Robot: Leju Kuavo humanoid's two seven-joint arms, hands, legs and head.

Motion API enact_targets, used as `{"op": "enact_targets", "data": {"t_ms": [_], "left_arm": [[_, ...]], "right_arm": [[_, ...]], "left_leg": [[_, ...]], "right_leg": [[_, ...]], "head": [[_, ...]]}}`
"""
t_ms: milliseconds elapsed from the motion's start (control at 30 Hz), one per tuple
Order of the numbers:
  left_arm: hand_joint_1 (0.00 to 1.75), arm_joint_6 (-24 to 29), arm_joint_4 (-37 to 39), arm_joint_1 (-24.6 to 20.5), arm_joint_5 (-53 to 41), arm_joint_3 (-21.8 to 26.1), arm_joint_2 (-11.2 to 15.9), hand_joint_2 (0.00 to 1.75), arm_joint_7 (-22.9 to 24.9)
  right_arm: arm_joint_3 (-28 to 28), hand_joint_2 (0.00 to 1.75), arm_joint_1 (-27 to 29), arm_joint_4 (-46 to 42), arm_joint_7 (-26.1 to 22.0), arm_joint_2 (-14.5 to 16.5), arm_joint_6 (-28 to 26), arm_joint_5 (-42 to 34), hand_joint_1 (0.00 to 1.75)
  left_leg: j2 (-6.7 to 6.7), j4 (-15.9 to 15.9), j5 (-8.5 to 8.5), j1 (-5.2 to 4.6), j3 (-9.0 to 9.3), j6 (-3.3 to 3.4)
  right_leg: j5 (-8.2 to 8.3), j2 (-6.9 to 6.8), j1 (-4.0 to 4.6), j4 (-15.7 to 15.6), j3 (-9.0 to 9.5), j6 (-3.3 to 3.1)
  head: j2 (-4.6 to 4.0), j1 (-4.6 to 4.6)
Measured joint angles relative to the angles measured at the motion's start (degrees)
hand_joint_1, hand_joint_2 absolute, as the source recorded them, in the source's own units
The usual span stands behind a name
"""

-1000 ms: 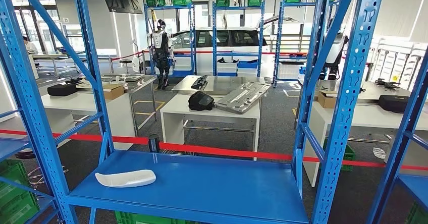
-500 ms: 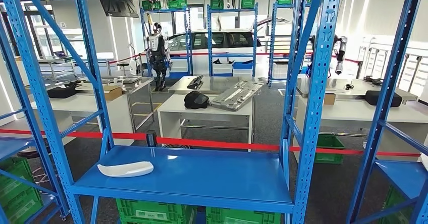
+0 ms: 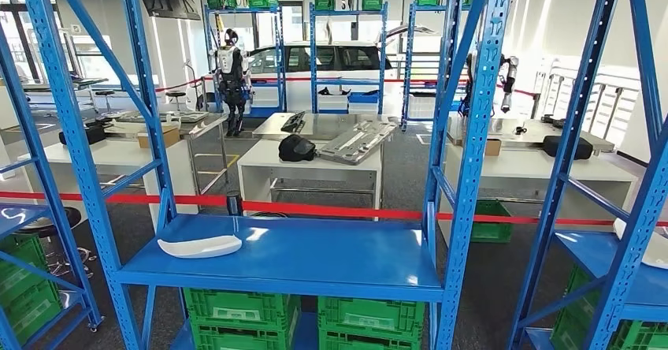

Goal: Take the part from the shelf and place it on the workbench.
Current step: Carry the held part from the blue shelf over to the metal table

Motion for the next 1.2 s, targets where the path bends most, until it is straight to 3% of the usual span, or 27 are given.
{"op": "enact_targets", "data": {"t_ms": [67,133,167,200,233,300,333,367,400,433,467,533,600,667,700,733,800,833,867,900,933,1000,1067,1100,1167,1200], "left_arm": [[0.00,0.18,0.11,0.00,0.13,-0.02,0.01,0.00,0.00],[0.00,0.46,0.25,0.07,0.38,-0.02,0.02,0.00,0.00],[0.00,0.59,0.33,0.15,0.51,-0.02,0.04,0.00,0.00],[0.00,0.68,0.45,0.24,0.66,-0.02,0.05,0.00,0.00],[0.00,0.76,0.54,0.32,0.77,-0.03,0.06,0.00,-0.01],[0.00,0.82,0.74,0.36,0.89,-0.14,0.06,0.00,-0.02],[0.00,0.83,0.84,0.36,0.93,-0.22,0.06,0.00,-0.02],[0.00,0.83,0.93,0.36,0.97,-0.32,0.06,0.00,-0.02],[0.00,0.83,0.99,0.36,1.00,-0.43,0.06,0.00,-0.02],[0.00,0.83,1.01,0.36,1.02,-0.54,0.06,0.00,-0.02],[0.00,0.83,1.01,0.35,1.02,-0.69,0.07,0.00,-0.02],[0.00,0.83,1.01,0.32,1.11,-1.04,0.08,0.00,-0.02],[0.00,0.74,1.01,0.34,1.42,-1.31,0.09,0.00,0.19],[0.00,0.66,0.96,0.41,1.91,-1.43,0.07,0.00,0.72],[0.00,0.66,0.94,0.44,2.18,-1.48,0.05,0.00,1.03],[0.00,0.66,0.92,0.48,2.38,-1.54,0.03,0.00,1.27],[0.00,0.68,0.92,0.58,2.88,-1.69,0.02,0.00,1.85],[0.00,0.71,0.92,0.65,3.20,-1.76,0.02,0.00,2.20],[0.00,0.74,0.92,0.74,3.53,-1.85,0.02,0.00,2.55],[0.00,0.76,0.92,0.84,3.83,-2.01,0.01,0.00,2.87],[0.00,0.80,0.93,0.91,4.04,-2.21,0.01,0.00,3.09],[0.00,0.98,0.97,0.99,4.29,-2.68,-0.02,0.00,3.37],[0.00,1.35,1.04,1.06,4.57,-3.10,-0.02,0.00,3.46],[0.00,1.49,1.07,1.11,4.72,-3.25,-0.02,0.00,3.46],[0.00,1.65,1.07,1.29,4.93,-3.39,0.02,0.00,3.46],[0.00,1.66,1.07,1.44,4.96,-3.45,0.04,0.00,3.50]], "right_arm": [[-0.01,1.75,-0.04,0.01,-0.04,-0.01,0.01,-0.03,1.75],[-0.02,1.75,0.00,0.02,-0.10,-0.08,0.05,-0.07,1.75],[-0.01,1.75,0.00,0.03,-0.14,-0.12,0.09,-0.10,1.75],[0.00,1.75,0.02,0.03,-0.18,-0.16,0.14,-0.11,1.75],[0.02,1.75,0.02,0.04,-0.22,-0.17,0.20,-0.13,1.75],[0.07,1.75,0.03,0.04,-0.27,-0.18,0.31,-0.15,1.75],[0.10,1.75,0.03,0.04,-0.27,-0.17,0.34,-0.16,1.75],[0.14,1.75,0.04,0.04,-0.26,-0.17,0.38,-0.16,1.75],[0.18,1.75,0.04,0.04,-0.26,-0.17,0.40,-0.17,1.75],[0.21,1.75,0.04,0.04,-0.25,-0.16,0.43,-0.18,1.75],[0.23,1.75,0.02,0.04,-0.20,-0.16,0.44,-0.20,1.75],[0.23,1.75,-0.05,0.01,-0.03,-0.17,0.45,-0.24,1.75],[0.21,1.75,-0.15,-0.02,0.22,-0.19,0.46,-0.36,1.75],[0.18,1.75,-0.04,-0.02,0.37,-0.25,0.53,-0.49,1.75],[0.14,1.75,0.04,-0.01,0.38,-0.30,0.59,-0.54,1.75],[0.10,1.75,0.11,-0.01,0.37,-0.37,0.64,-0.56,1.75],[0.04,1.75,0.21,0.01,0.33,-0.54,0.72,-0.68,1.75],[0.04,1.75,0.33,0.06,0.31,-0.63,0.74,-0.79,1.75],[0.05,1.75,0.46,0.14,0.30,-0.72,0.75,-0.91,1.75],[0.06,1.75,0.58,0.24,0.28,-0.80,0.75,-1.01,1.75],[0.07,1.75,0.65,0.36,0.26,-0.85,0.75,-1.08,1.75],[0.06,1.75,0.65,0.50,0.19,-0.92,0.75,-1.10,1.75],[0.06,1.75,0.58,0.58,0.10,-0.93,0.75,-1.05,1.75],[0.08,1.75,0.52,0.64,0.07,-0.92,0.75,-1.03,1.75],[0.12,1.75,0.41,0.83,0.01,-0.86,0.75,-1.00,1.75],[0.15,1.75,0.32,0.92,0.03,-0.81,0.74,-0.96,1.75]], "left_leg": [[0.06,0.92,0.84,-0.10,-1.20,-0.63],[0.02,1.01,1.78,-0.01,-1.67,-1.29],[-0.09,1.27,1.37,0.14,-1.96,-1.63],[-0.22,2.29,-0.17,0.31,-2.38,-2.00],[-0.34,4.35,-2.73,0.51,-3.01,-2.36],[-0.46,11.38,-8.80,0.87,-4.51,-3.05],[-0.46,14.92,-10.40,1.04,-4.97,-3.29],[-0.46,17.19,-10.59,1.22,-4.76,-3.46],[-0.46,17.56,-9.66,1.37,-3.63,-3.54],[-0.46,15.77,-8.18,1.50,-1.48,-3.54],[-0.51,12.22,-7.01,1.59,1.52,-3.46],[-0.70,3.85,-7.35,1.42,7.44,-3.03],[-0.88,-0.09,-8.37,0.96,9.57,-2.29],[-0.72,-0.44,-7.44,0.74,8.83,-1.21],[-0.56,-0.62,-6.80,0.73,8.36,-0.56],[-0.40,-0.81,-6.03,0.71,7.75,0.05],[-0.26,-0.84,-4.60,0.47,6.14,0.79],[-0.24,-0.80,-3.89,0.27,5.23,0.93],[-0.22,-0.76,-3.20,0.07,4.30,1.02],[-0.21,-0.69,-2.50,-0.11,3.35,1.06],[-0.22,-0.56,-1.84,-0.26,2.40,1.05],[-0.30,-0.01,-0.72,-0.51,0.70,0.86],[-0.34,0.59,0.22,-0.65,-0.39,0.41],[-0.32,0.72,0.73,-0.62,-0.71,0.09],[-0.39,0.78,1.40,-0.41,-1.15,-0.60],[-0.48,1.35,0.50,-0.27,-1.51,-0.99]], "right_leg": [[-1.45,-0.09,0.27,-6.11,3.64,-0.97],[-1.43,-0.16,0.37,-6.92,3.25,-2.09],[-0.93,-0.27,0.27,-6.94,2.80,-2.60],[-0.30,-0.39,0.14,-7.00,2.27,-3.13],[0.38,-0.50,-0.01,-7.04,1.65,-3.51],[1.71,-0.59,0.04,-6.93,0.27,-3.77],[2.37,-0.60,0.05,-6.83,-0.51,-3.68],[3.03,-0.61,0.04,-6.67,-1.35,-3.55],[3.62,-0.61,0.02,-6.49,-2.21,-3.36],[4.18,-0.59,-0.01,-6.33,-3.08,-3.16],[4.72,-0.56,-0.04,-6.19,-3.77,-2.93],[5.73,-0.55,0.05,-6.13,-4.69,-2.26],[6.75,-0.64,0.03,-6.33,-5.08,-1.35],[7.24,-0.69,-0.16,-6.42,-5.46,-0.66],[6.32,-0.68,-0.20,-5.60,-5.96,-0.70],[4.44,-0.65,-0.20,-3.67,-6.76,-0.97],[-0.86,-0.62,-0.13,3.52,-9.01,-1.66],[-2.71,-0.60,-0.08,7.40,-9.93,-1.69],[-3.41,-0.60,-0.03,10.12,-10.20,-1.45],[-2.99,-0.60,0.01,10.98,-9.53,-1.07],[-1.81,-0.60,0.05,9.64,-7.78,-0.69],[-0.16,-0.61,0.32,1.95,-1.67,-0.69],[-0.90,-0.64,0.73,-5.70,3.30,-1.54],[-1.37,-0.64,0.96,-7.55,4.22,-1.97],[-0.77,-0.70,0.97,-7.99,3.45,-2.69],[-0.20,-0.78,0.85,-8.02,2.96,-3.13]], "head": [[0.03,0.00],[0.03,0.00],[0.02,0.04],[0.01,-0.02],[0.01,-0.03],[0.00,-0.18],[0.00,-0.20],[0.00,-0.25],[0.01,-0.25],[0.03,-0.19],[0.05,-0.11],[0.09,0.11],[0.08,0.28],[0.04,0.44],[0.03,0.51],[0.01,0.57],[0.00,0.73],[0.00,0.84],[0.00,0.93],[0.01,1.04],[0.01,1.14],[0.02,1.27],[0.02,1.18],[0.02,1.19],[-0.01,1.23],[-0.03,1.21]]}}
